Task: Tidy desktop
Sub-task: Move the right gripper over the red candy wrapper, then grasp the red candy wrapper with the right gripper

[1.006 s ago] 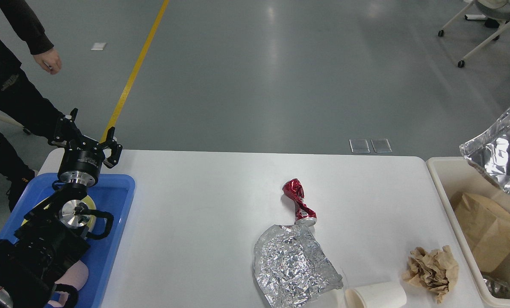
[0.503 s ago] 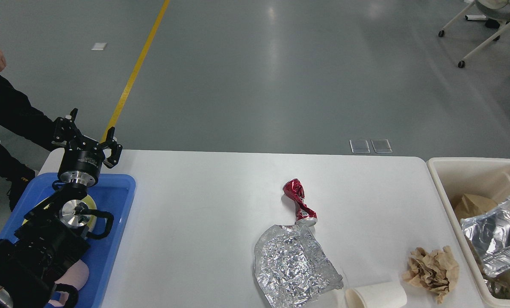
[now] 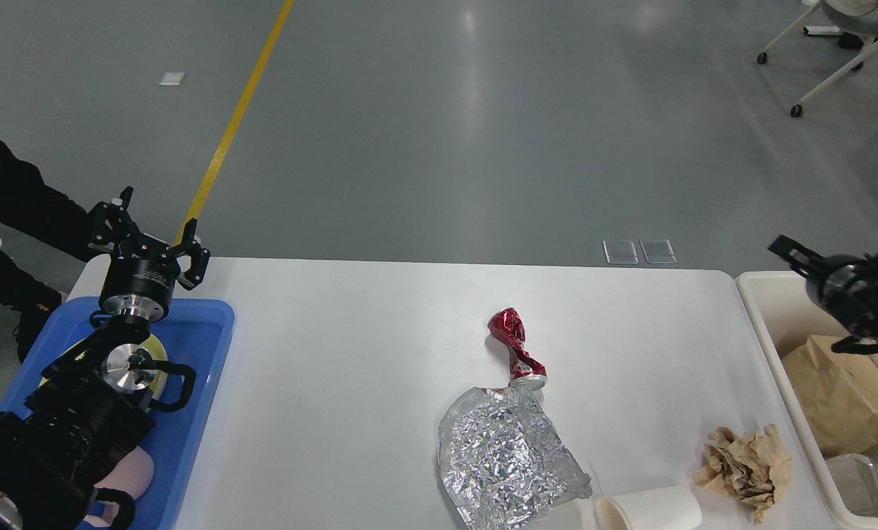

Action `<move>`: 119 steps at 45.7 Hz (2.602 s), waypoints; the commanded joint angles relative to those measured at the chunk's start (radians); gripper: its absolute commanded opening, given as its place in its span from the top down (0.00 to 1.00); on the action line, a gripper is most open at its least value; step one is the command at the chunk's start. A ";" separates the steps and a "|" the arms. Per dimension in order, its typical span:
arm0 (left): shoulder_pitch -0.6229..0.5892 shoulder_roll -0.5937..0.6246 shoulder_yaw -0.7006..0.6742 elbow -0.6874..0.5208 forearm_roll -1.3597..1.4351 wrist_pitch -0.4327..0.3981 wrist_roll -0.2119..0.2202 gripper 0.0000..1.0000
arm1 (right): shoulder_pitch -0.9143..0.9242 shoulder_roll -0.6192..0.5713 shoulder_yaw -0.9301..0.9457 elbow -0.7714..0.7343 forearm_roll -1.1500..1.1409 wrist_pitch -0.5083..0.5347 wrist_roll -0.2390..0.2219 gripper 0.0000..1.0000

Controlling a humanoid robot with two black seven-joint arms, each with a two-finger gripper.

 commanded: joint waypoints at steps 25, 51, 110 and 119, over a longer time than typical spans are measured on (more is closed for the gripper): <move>0.000 0.000 0.000 0.000 0.000 0.000 0.000 0.04 | 0.722 0.269 -0.175 0.883 -0.225 0.100 0.003 0.00; 0.000 0.000 0.000 -0.001 0.000 0.000 0.000 0.04 | 0.825 0.200 0.031 0.870 -0.222 0.568 -0.008 0.00; 0.000 0.000 0.000 -0.001 0.000 0.000 0.000 0.04 | 0.057 0.541 -0.207 0.212 -0.314 0.094 -0.008 0.69; 0.000 0.000 0.000 -0.001 0.000 0.000 0.000 0.04 | 0.044 0.539 -0.210 0.209 -0.313 0.093 -0.008 0.92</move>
